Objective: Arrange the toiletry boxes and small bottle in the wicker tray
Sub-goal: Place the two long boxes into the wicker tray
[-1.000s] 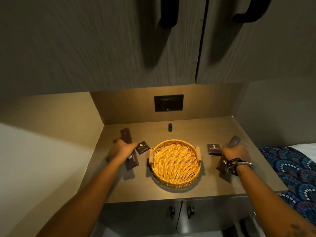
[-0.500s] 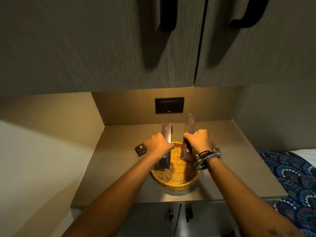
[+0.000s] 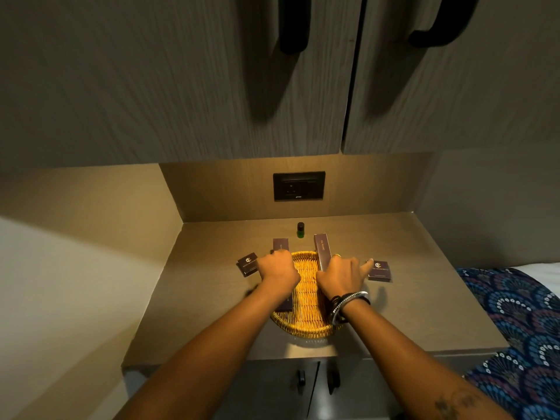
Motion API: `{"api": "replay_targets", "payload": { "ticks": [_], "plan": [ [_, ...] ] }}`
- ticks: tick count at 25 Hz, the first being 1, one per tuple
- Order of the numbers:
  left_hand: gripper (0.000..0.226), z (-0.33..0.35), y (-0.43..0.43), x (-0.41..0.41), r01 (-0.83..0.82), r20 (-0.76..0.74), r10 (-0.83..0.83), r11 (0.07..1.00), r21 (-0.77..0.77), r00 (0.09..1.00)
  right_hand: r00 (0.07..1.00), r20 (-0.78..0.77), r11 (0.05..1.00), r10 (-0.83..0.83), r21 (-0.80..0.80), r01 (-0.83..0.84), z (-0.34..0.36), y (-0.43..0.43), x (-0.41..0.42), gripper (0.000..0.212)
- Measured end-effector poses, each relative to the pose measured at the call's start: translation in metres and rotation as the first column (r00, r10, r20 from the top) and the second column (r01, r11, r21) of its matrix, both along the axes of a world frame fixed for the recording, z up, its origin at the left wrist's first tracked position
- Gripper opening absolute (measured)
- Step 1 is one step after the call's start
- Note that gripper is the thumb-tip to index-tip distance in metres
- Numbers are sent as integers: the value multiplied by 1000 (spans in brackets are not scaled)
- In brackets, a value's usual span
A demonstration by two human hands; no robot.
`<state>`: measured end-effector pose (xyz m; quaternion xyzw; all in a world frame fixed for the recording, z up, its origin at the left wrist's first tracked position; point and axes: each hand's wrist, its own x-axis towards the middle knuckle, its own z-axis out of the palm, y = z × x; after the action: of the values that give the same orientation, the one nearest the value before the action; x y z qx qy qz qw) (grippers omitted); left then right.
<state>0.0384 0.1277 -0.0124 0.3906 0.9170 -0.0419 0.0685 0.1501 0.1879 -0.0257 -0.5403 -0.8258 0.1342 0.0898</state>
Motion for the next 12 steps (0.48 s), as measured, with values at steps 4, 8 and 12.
{"api": "replay_targets", "payload": {
  "ticks": [4,8,12],
  "plan": [
    [39,-3,-1,4,31,-46,-34,998,-48,998,996,90,998,23,51,-27,-1,-1,-3,24],
    [40,-1,-1,5,54,-32,-56,996,-72,998,984,171,993,57,93,-74,-4,-1,-2,16],
    [43,-2,-4,6,78,-37,-80,995,-64,996,973,215,987,88,117,-115,-2,-2,1,17]
  ]
}}
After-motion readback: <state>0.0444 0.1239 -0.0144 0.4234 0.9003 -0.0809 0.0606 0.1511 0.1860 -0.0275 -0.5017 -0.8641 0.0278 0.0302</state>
